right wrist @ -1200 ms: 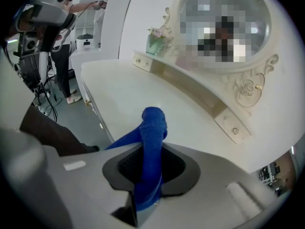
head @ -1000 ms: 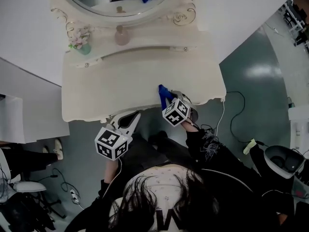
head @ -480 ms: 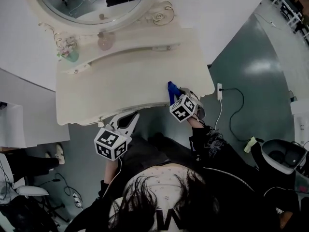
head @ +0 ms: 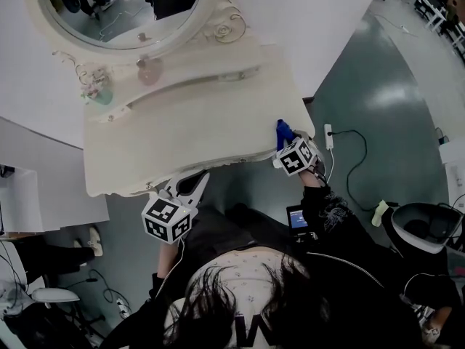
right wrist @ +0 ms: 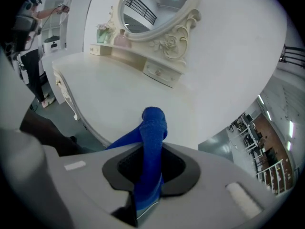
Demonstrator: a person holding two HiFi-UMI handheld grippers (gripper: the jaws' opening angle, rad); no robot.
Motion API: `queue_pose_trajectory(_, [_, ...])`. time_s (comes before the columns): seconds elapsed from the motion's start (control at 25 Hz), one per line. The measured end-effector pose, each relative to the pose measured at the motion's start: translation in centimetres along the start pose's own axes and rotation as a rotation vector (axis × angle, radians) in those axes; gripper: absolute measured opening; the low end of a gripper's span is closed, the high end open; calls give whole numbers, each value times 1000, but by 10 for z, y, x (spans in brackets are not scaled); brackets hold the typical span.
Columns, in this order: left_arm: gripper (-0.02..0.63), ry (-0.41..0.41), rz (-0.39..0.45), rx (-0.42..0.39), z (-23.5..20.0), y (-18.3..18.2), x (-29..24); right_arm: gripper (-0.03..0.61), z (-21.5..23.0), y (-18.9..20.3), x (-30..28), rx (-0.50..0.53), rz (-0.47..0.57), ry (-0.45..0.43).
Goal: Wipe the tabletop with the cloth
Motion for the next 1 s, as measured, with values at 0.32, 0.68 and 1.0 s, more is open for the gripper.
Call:
queue_pose_trajectory(0.32, [-3,-22,-7,11,8,6,6,78,43,37,4,-102,-30,68])
queue_pose_trajectory(0.68, [-3,-54,-33,44,7,22,24,77,45,40,4,-177,-8,92])
queue_pose_trajectory(1.0, [-3,-110,-3,73,-6,33,69,78,26,15,35,-281,8,22])
Point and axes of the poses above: the fingertips, and each gripper's own axes: x backward along the fingers, z to its right, y out of its underside, the point moved 7 cm from there along x, backward along the fingers, and after that the axes turned 5 degrees about -z, right-handed, at the moved point
